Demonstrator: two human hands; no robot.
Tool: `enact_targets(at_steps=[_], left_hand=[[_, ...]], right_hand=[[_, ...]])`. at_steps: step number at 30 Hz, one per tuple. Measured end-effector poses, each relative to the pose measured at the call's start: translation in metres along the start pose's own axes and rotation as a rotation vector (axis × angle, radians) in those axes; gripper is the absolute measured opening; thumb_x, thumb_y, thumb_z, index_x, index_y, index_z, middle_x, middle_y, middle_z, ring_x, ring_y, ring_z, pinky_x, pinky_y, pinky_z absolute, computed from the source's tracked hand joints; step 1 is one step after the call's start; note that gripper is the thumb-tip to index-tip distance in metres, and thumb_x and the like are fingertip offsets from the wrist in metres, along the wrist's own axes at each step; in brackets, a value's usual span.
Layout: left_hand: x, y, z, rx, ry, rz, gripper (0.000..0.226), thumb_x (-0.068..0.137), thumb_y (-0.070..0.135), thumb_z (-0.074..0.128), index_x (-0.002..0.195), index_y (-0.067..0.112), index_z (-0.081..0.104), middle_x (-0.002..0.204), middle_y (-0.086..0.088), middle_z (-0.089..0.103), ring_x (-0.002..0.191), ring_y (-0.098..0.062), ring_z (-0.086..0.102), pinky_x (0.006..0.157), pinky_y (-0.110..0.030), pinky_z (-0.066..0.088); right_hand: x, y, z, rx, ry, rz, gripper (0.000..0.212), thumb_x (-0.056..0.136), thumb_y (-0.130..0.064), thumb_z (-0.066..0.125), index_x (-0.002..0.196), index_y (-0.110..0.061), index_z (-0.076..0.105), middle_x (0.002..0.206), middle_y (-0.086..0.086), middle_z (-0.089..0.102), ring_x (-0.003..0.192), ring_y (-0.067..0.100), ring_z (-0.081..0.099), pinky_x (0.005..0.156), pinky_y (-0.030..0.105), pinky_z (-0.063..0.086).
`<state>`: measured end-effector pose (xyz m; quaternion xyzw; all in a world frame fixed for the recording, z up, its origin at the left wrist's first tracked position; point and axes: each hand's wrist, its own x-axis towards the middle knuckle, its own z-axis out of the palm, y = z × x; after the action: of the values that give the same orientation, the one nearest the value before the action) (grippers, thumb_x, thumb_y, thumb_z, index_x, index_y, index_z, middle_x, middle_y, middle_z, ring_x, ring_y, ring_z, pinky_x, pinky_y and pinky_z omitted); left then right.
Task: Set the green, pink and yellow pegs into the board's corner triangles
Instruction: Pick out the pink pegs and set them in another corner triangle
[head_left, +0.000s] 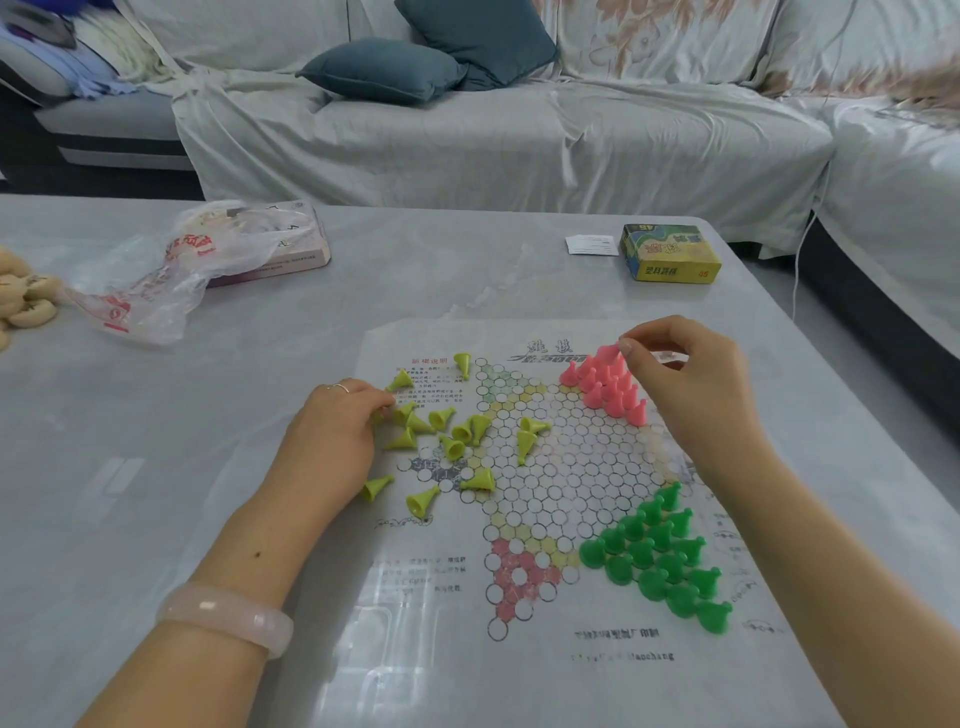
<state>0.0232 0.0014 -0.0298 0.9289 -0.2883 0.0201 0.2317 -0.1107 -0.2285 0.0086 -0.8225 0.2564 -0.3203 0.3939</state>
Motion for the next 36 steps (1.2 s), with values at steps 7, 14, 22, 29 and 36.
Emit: enact_targets(at_steps=[7,14,22,29,36], left_hand=[[-0.005,-0.002,-0.010,0.017,0.060,-0.107,0.015,0.087,0.012,0.055,0.094,0.011,0.068,0.095,-0.008,0.062,0.085,-0.024,0.054,0.070,-0.027,0.034],[-0.006,0.007,-0.019,-0.085,0.194,-0.069,0.010,0.085,0.012,0.059,0.088,0.013,0.069,0.089,-0.001,0.058,0.077,-0.019,0.053,0.071,-0.026,0.036],[-0.009,0.014,-0.022,-0.112,0.194,-0.029,0.011,0.085,0.013,0.059,0.089,0.014,0.069,0.085,0.003,0.056,0.075,-0.016,0.052,0.070,-0.024,0.036],[-0.011,0.019,-0.021,-0.136,0.191,-0.014,0.011,0.086,0.015,0.058,0.090,0.015,0.068,0.084,0.003,0.057,0.074,-0.015,0.051,0.070,-0.025,0.038],[-0.012,0.019,-0.021,-0.116,0.181,-0.024,0.011,0.087,0.017,0.057,0.090,0.015,0.068,0.083,0.005,0.055,0.074,-0.015,0.051,0.068,-0.022,0.033]], right_hand=[[0.008,0.004,0.006,-0.157,-0.031,-0.076,0.006,0.083,-0.020,0.059,0.082,-0.024,0.064,0.093,-0.008,0.060,0.094,0.012,0.053,0.088,0.033,0.044],[0.013,0.003,0.019,-0.455,-0.198,-0.147,0.012,0.081,-0.024,0.062,0.088,-0.018,0.069,0.121,-0.002,0.053,0.120,0.020,0.034,0.096,0.030,0.025],[0.013,0.006,0.024,-0.540,-0.234,-0.102,0.015,0.080,-0.026,0.063,0.091,-0.020,0.070,0.127,-0.001,0.049,0.125,0.022,0.029,0.102,0.039,0.023],[0.012,0.008,0.025,-0.540,-0.227,-0.110,0.014,0.080,-0.029,0.062,0.090,-0.021,0.069,0.125,-0.003,0.050,0.125,0.022,0.030,0.101,0.038,0.023],[0.014,0.013,0.028,-0.548,-0.248,-0.104,0.013,0.081,-0.030,0.062,0.090,-0.023,0.069,0.124,-0.003,0.051,0.123,0.022,0.032,0.107,0.049,0.023]])
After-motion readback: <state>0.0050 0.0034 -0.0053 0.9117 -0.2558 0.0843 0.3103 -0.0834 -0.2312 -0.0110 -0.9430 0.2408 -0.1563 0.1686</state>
